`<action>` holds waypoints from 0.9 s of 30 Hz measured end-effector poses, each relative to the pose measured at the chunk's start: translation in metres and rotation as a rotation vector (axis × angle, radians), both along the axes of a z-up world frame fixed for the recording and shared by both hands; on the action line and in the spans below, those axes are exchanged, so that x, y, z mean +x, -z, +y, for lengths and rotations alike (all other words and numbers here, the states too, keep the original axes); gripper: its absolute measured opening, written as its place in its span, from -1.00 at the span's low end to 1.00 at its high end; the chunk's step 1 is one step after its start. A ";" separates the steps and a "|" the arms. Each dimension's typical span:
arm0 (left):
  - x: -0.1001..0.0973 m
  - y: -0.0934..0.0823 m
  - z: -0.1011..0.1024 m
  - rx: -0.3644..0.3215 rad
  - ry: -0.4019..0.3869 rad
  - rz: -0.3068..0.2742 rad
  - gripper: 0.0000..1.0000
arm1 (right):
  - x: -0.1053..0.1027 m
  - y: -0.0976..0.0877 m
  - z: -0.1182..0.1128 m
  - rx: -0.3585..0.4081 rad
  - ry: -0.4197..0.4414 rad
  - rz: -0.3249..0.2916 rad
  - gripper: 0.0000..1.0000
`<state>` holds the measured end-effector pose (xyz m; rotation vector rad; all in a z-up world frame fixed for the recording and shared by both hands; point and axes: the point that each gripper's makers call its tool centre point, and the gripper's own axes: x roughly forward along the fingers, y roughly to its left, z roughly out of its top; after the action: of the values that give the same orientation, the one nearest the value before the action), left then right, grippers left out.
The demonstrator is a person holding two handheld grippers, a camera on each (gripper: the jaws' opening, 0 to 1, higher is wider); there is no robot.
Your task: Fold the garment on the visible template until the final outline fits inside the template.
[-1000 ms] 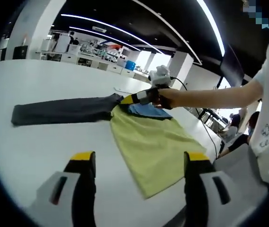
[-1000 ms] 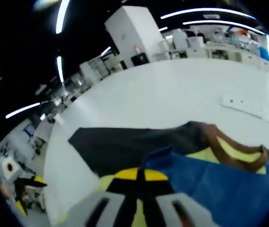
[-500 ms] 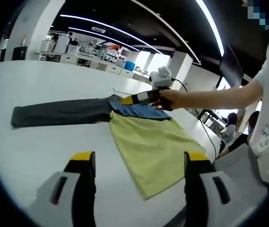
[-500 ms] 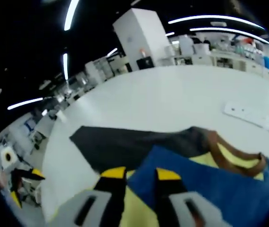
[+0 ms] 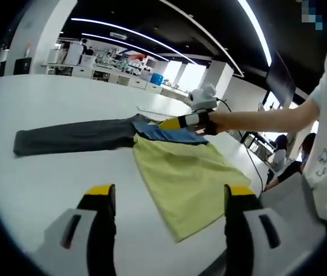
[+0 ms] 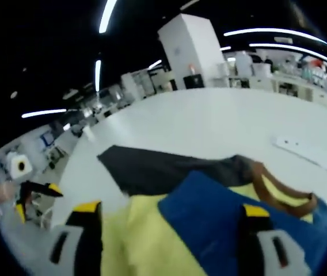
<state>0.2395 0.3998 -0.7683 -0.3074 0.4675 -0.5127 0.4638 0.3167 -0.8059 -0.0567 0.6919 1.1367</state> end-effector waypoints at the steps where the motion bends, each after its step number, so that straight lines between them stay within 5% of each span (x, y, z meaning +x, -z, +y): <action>1: 0.000 0.000 0.000 -0.002 0.000 0.000 0.48 | 0.002 0.001 -0.005 -0.008 0.003 0.005 0.99; 13: 0.004 -0.004 -0.005 -0.008 0.008 -0.012 0.48 | 0.007 -0.016 -0.057 0.013 0.064 0.011 0.92; 27: 0.008 0.002 -0.008 -0.031 0.022 -0.016 0.47 | 0.016 -0.019 -0.177 0.005 0.296 0.030 0.83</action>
<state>0.2474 0.3920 -0.7699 -0.3276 0.4485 -0.5440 0.4796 0.1394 -0.7868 0.0654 0.6985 0.8564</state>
